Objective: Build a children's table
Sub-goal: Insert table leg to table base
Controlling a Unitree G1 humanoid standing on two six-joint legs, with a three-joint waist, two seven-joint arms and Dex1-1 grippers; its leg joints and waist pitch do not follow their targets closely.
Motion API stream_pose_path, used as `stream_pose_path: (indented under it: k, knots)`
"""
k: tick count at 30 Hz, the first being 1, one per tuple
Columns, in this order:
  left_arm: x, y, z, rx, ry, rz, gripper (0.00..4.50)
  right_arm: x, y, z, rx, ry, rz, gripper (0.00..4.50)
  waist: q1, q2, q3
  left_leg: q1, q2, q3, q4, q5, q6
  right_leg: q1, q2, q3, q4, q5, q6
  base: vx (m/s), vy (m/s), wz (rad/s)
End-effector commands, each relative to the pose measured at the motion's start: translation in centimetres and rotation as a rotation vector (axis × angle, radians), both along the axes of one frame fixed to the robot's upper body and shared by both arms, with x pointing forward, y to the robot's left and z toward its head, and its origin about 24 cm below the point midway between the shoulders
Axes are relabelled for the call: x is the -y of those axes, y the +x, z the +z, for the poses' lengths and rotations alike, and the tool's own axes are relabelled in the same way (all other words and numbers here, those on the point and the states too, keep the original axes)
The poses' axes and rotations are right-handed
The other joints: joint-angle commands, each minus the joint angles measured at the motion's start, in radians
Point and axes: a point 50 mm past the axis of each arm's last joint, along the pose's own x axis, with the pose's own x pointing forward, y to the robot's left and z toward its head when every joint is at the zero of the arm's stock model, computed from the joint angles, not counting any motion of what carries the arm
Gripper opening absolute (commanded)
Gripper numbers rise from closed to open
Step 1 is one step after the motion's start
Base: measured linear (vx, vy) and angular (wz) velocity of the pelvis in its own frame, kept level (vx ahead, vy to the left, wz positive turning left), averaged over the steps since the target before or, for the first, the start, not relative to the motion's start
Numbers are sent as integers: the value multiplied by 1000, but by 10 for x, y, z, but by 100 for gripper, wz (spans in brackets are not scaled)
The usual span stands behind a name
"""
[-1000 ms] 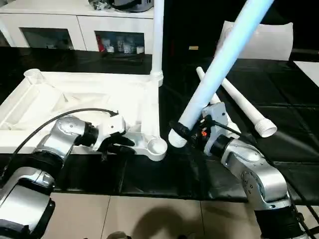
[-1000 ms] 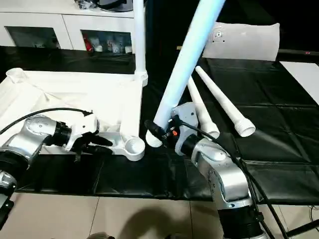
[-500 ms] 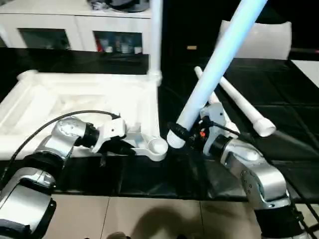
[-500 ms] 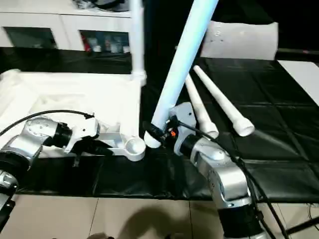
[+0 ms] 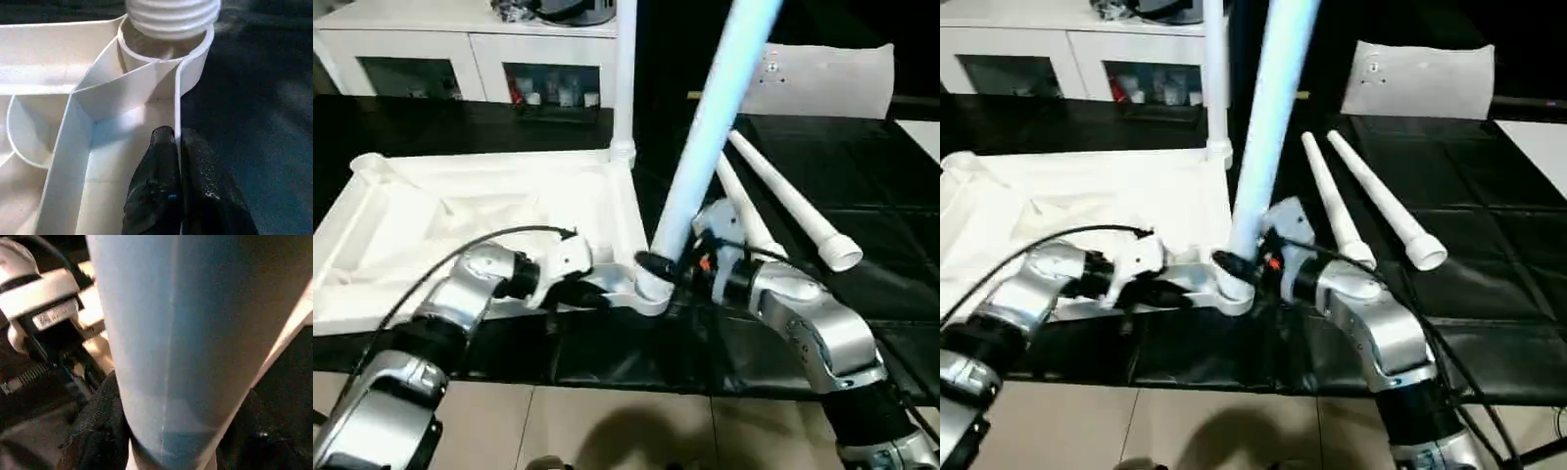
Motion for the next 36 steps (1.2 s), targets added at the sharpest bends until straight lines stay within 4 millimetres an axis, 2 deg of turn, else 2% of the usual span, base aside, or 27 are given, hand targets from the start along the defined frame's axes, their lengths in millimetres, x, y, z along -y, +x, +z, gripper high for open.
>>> stream_pose_path:
  k: [1,3,5,8,12,16,18,19,22,24,31,32,33,35,36]
  knots:
    - [0,3,-3,16,8,94,0,-2,5,8,35,-2,10,189,1,1,-68,1,9,5,-72,-250,-12,51,-68,39,-82,-354,-154,0,0,0]
    - [-2,6,-3,16,18,166,0,-3,6,8,38,4,4,189,-2,2,-68,1,9,5,-71,-249,-11,50,-67,37,-82,-361,-152,0,0,0]
    - [-2,7,-2,11,16,211,0,-4,7,8,41,10,-9,189,-5,0,-68,-4,6,4,-72,-244,-11,55,-67,36,-83,-370,-142,0,0,0]
    - [-2,6,-1,8,16,222,0,-4,9,8,45,16,-22,189,-12,-1,-69,-7,5,5,-70,-226,-6,53,-66,36,-84,-360,-142,0,0,0]
    - [4,-8,1,25,-15,50,0,-5,11,7,40,14,-17,189,-16,2,-71,-7,6,4,-70,-221,0,53,-65,36,-84,-330,-154,0,0,0]
    - [6,-11,0,21,-27,9,0,-5,10,4,19,7,9,189,-16,6,-70,-3,7,6,-71,-232,0,51,-63,37,-80,-300,-170,0,0,0]
    - [6,-13,-1,22,-27,3,0,-6,9,2,6,3,20,189,-14,6,-69,-1,8,6,-72,-241,-2,51,-64,37,-81,-312,-168,0,0,0]
    - [6,-13,-2,22,-29,1,0,-6,8,1,1,1,23,189,-13,3,-68,-1,8,6,-72,-245,-2,51,-64,37,-82,-323,-164,0,0,0]
    - [6,-15,-2,23,-41,-2,0,-6,8,-1,-12,-1,31,189,-11,5,-68,1,8,6,-73,-252,-4,49,-64,37,-84,-344,-157,0,0,0]
    - [7,-16,-1,17,-87,-7,0,-6,6,-5,-35,-14,52,189,-10,-2,-68,-1,7,7,-73,-246,-1,51,-65,37,-83,-354,-151,0,0,0]
    - [9,-20,1,7,-145,-39,0,-6,6,-10,-49,-33,59,189,-9,-3,-67,0,9,8,-74,-240,4,45,-66,38,-87,-384,-139,0,0,0]
    - [9,-21,1,0,-151,-54,0,-6,8,-10,-49,-35,54,189,-10,-7,-66,-1,9,8,-74,-241,4,45,-66,38,-88,-388,-137,0,0,0]
    - [9,-23,1,-4,-153,-63,0,-6,9,-10,-49,-36,51,189,-10,-5,-66,-1,9,8,-74,-245,4,44,-66,38,-87,-396,-138,0,0,0]
    - [7,-24,-1,-1,-125,-70,0,-7,11,-11,-59,-43,58,189,-11,-10,-65,-1,8,8,-74,-248,5,44,-67,37,-89,-418,-129,0,0,0]
    - [6,-23,-1,1,-114,-68,0,-7,11,-12,-67,-48,68,189,-11,-7,-65,0,8,8,-74,-249,6,43,-67,37,-91,-428,-123,0,0,0]
